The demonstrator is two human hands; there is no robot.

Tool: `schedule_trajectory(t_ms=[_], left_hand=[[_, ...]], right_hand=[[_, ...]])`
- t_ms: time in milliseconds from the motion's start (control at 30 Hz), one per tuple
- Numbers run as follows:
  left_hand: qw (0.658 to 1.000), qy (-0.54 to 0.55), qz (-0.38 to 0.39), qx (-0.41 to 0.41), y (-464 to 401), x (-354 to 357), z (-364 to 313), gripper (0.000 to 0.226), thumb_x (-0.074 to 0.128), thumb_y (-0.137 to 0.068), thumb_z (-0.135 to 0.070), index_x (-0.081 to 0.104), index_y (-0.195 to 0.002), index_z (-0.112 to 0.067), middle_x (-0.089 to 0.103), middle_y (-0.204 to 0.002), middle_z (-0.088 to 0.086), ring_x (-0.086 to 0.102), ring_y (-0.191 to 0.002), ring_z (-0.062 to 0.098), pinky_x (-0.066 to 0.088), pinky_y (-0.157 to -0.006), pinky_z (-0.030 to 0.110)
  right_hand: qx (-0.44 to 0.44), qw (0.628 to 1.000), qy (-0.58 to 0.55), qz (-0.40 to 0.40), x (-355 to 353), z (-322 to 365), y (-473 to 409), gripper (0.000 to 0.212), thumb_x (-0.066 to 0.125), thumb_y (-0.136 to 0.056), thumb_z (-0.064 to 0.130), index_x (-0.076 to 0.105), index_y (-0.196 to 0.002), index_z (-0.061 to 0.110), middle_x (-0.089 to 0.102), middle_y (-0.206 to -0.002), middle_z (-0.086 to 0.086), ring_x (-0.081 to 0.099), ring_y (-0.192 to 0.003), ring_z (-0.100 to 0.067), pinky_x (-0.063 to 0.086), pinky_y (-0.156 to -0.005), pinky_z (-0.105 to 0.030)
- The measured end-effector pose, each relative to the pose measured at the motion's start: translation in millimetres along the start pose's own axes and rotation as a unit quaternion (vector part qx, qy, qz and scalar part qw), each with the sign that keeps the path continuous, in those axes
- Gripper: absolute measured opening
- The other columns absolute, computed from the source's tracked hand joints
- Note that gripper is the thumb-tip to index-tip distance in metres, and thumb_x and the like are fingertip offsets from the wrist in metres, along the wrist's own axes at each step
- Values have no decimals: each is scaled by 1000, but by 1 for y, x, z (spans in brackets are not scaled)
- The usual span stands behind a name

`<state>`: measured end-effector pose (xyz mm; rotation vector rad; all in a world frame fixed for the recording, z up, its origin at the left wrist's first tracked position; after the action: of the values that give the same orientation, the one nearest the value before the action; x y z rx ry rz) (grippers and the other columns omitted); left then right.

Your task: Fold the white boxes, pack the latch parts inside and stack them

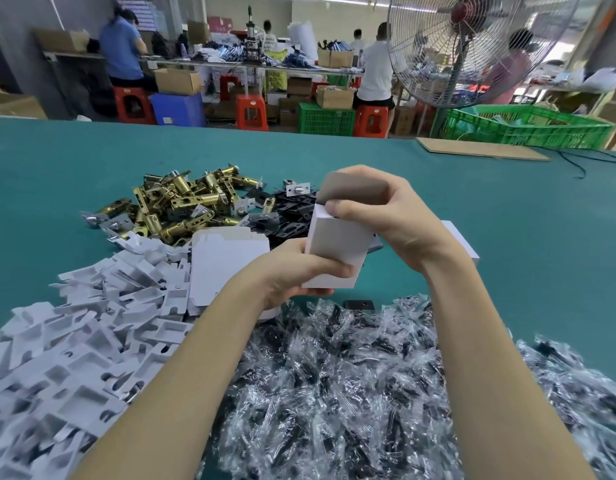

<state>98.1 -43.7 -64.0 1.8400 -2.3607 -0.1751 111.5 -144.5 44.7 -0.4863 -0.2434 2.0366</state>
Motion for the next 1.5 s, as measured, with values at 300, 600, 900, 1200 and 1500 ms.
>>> schedule_trajectory(t_ms=[300, 600, 900, 1200, 1500], left_hand=[[998, -6, 62, -15, 9, 3, -6, 34, 80, -84, -11, 70, -115, -19, 77, -95, -3, 73, -83, 7, 59, -69, 26], [996, -18, 82, -13, 12, 4, -5, 40, 89, -72, -22, 70, -107, -19, 77, -87, -3, 73, -78, 9, 59, -66, 25], [995, -22, 99, -21, 15, 9, -3, 42, 83, -72, -21, 67, -111, -21, 77, -85, -9, 74, -80, 6, 58, -65, 24], [996, -28, 77, -29, 14, 1, -2, 50, 84, -67, -28, 67, -113, -19, 77, -86, -5, 73, -80, 9, 58, -65, 25], [996, -50, 61, -35, 14, -4, -4, 55, 87, -62, -23, 67, -113, -15, 77, -86, -2, 73, -80, 14, 60, -65, 28]], right_hand=[[45, 995, -31, 79, 13, 2, 7, 42, 42, -102, 54, 76, -119, 36, 71, -129, 9, 66, -119, -11, 56, -86, -24], [9, 997, 57, 48, 4, 2, 8, 23, 62, -99, 34, 75, -118, 33, 74, -113, 21, 65, -101, 7, 49, -71, -10], [10, 998, 61, 32, 3, 4, 8, 24, 61, -101, 34, 76, -119, 38, 75, -113, 16, 63, -96, 1, 48, -70, -13], [3, 997, 75, 28, 4, 5, 7, 26, 55, -106, 30, 73, -122, 38, 72, -119, 19, 64, -98, 0, 51, -74, -18], [13, 993, 113, 20, 6, 6, 5, 26, 52, -107, 33, 73, -122, 37, 72, -117, 23, 64, -95, 2, 50, -73, -16]])
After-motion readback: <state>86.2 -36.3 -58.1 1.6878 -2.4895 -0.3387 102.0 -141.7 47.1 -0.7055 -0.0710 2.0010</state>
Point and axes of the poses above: each hand's wrist, its own y-axis away from the middle knuckle, its own x-axis out of the palm, z = x × y, the point moved 9 cm from there along -y, towards the middle knuckle
